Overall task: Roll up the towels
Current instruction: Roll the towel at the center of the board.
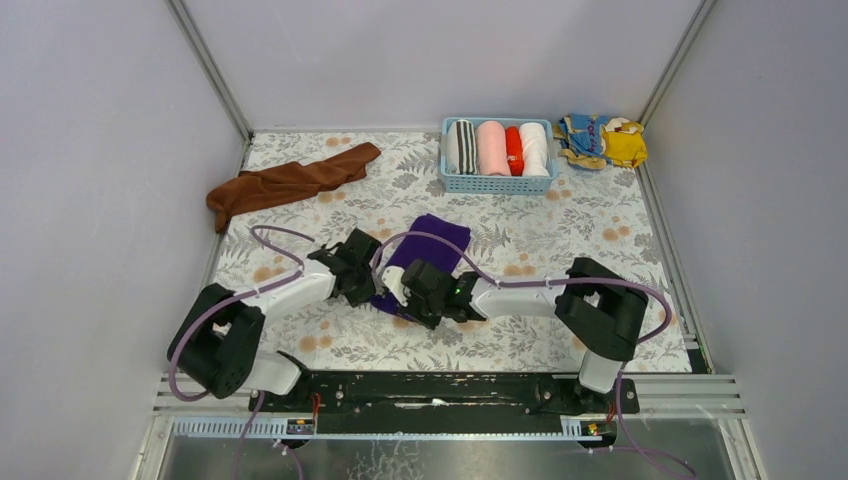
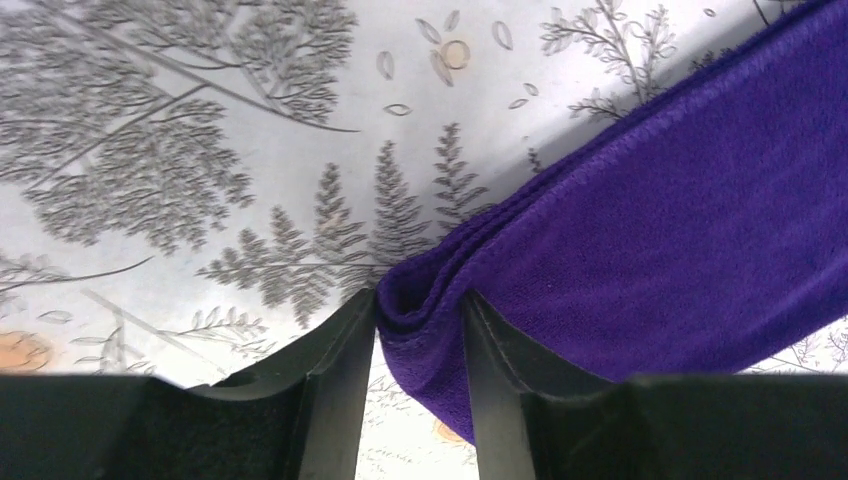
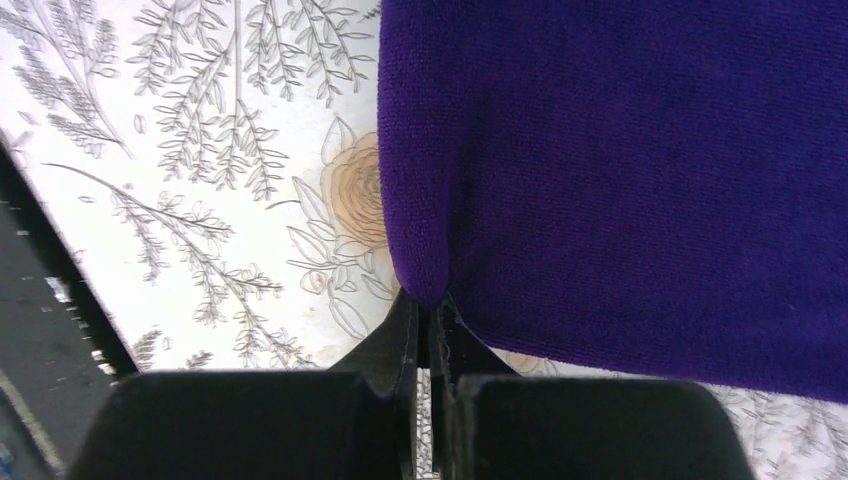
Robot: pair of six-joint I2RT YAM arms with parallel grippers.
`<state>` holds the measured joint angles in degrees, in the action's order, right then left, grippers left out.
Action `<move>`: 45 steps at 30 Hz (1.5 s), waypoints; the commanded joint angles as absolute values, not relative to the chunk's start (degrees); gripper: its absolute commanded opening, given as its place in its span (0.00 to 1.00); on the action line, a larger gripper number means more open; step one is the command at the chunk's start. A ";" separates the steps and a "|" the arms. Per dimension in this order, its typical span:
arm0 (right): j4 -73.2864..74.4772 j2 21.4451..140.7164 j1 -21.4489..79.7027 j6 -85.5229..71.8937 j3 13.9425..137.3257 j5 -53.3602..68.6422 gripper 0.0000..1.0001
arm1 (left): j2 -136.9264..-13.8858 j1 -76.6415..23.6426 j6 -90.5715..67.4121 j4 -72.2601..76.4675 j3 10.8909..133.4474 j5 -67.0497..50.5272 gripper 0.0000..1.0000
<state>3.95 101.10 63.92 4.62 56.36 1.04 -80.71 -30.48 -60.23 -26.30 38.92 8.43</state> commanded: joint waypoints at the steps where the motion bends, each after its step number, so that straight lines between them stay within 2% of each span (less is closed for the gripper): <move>1: 2.22 99.49 60.54 -1.84 55.05 15.58 0.00 | -76.58 -29.00 -58.80 -33.11 40.13 12.25 0.41; 5: -1.97 99.68 55.79 -7.04 53.67 26.83 0.00 | -70.09 -28.61 -58.96 -34.28 39.71 11.64 0.59; 9: -8.21 100.96 51.93 -13.34 51.72 36.55 0.01 | -65.67 -28.40 -59.19 -35.23 38.52 9.86 0.66; 17: -25.64 104.58 46.32 -27.83 44.95 47.27 0.01 | -66.34 -28.44 -59.71 -31.23 34.82 4.34 0.67; 25: -28.98 108.40 44.69 -32.57 43.17 47.83 0.03 | -70.75 -28.48 -59.68 -28.52 35.38 3.83 0.65; 28: -29.04 108.92 44.70 -33.16 42.89 47.19 0.03 | -72.87 -28.54 -60.05 -27.20 35.67 3.24 0.63; 34: -28.64 109.18 44.73 -33.16 42.48 45.60 0.03 | -76.48 -28.68 -60.70 -25.82 36.48 3.71 0.52; 41: -29.16 109.03 44.73 -33.61 41.21 45.12 0.04 | -80.61 -27.40 -60.14 -26.98 39.37 6.76 0.28; 45: -29.28 108.92 44.73 -34.28 40.87 44.82 0.04 | -81.72 -25.12 -58.21 -27.86 40.35 6.97 0.26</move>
<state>-29.85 108.38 44.84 -33.69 42.09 45.91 -80.47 -27.57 -60.03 -27.86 38.63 3.64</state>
